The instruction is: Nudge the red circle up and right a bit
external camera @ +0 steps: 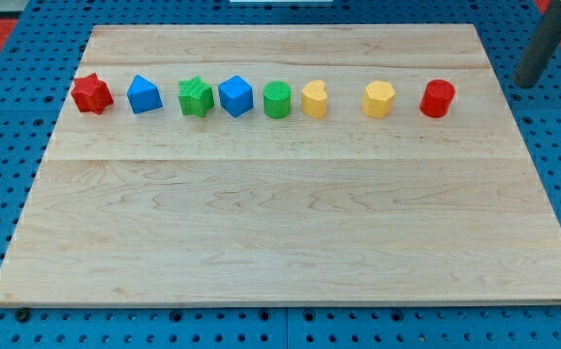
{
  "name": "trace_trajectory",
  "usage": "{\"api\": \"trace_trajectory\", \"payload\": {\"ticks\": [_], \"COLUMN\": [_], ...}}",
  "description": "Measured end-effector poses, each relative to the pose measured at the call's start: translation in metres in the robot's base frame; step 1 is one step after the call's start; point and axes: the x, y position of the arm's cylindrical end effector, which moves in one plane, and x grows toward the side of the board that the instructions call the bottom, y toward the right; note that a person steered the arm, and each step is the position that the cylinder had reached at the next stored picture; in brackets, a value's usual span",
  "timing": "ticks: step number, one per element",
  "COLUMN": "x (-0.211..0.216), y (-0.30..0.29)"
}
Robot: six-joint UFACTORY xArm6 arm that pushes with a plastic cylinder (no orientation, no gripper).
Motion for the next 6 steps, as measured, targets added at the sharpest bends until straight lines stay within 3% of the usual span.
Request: {"api": "trace_trajectory", "payload": {"ticks": [1, 3, 4, 5, 6], "x": [0.003, 0.094, 0.131, 0.112, 0.058], "y": [0.006, -0.037, -0.109, -0.181, -0.148]}}
